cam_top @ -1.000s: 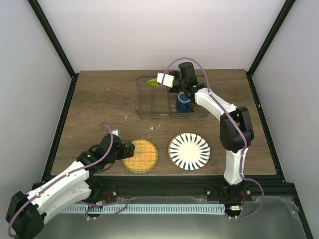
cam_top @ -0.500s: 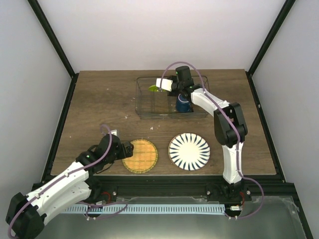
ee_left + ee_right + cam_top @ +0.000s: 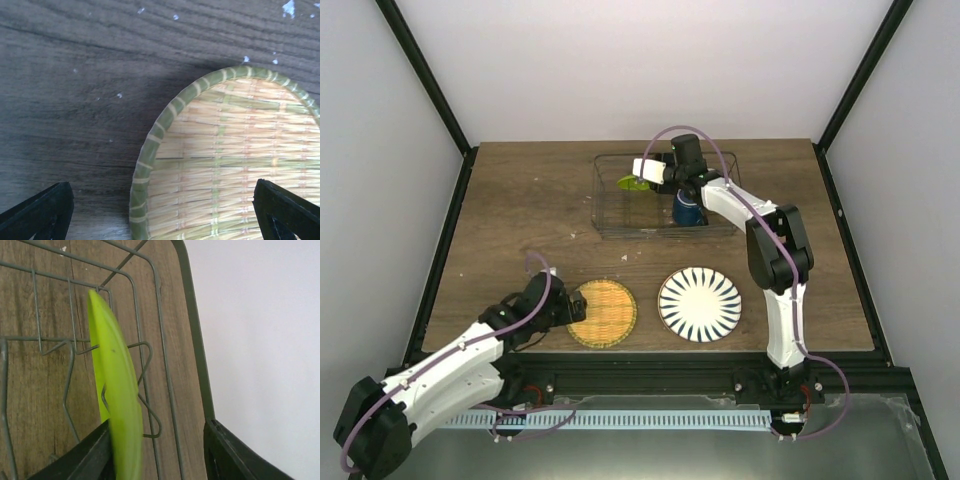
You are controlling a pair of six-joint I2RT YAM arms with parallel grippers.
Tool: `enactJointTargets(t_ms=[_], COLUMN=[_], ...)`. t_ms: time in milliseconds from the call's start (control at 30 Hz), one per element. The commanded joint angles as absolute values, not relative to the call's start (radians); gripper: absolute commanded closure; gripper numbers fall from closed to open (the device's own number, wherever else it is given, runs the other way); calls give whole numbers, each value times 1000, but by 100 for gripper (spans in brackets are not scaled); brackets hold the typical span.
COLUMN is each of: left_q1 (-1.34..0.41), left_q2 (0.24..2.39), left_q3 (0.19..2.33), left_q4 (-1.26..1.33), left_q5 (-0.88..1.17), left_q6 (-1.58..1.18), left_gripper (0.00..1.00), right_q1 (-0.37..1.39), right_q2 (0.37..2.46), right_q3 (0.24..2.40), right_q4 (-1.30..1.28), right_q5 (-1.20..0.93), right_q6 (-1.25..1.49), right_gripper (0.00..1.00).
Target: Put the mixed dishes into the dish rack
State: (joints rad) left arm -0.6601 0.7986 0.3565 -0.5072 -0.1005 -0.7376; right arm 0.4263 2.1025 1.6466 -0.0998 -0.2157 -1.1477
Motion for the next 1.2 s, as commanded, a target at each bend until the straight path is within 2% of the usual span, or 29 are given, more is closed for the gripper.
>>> enactJointTargets(t_ms=[0,133,300,433,533,767,967,1167], left_q1=[-655,-655,-655,-655,-656,-655,-654,-657], left_q2=[799,765,717,731,740,756,746,748], left_q3=[338,339,313,289,272,246,200,144], left_q4=[-538,-582,-577,-557,-540,-469,-366,-272], left_q5=[-111,-139,-144,-139,-136,-122,-46,38], left_q6=[-770,-784,-792,-798,-798,-793,-804,-819], left_gripper=[0,0,0,0,0,0,7,21], right_q1=[419,423,445,483,559,700,759,761], right_q2=[2079,2021,1911,1788,1713,1675,1562,1364], right_q3=[1653,1626,1584,1496,1405,1329,1170,1061], right_q4=[-70,-72,-137,-176,-147,-249,-286,-325], right_q5=[-210,-188,-127,-114,-21,114,105,-4], right_q6=[-1137,-1119,-1020,-876,-769,-449,-245,-53], right_gripper=[49,41,37,37,37,42,46,45])
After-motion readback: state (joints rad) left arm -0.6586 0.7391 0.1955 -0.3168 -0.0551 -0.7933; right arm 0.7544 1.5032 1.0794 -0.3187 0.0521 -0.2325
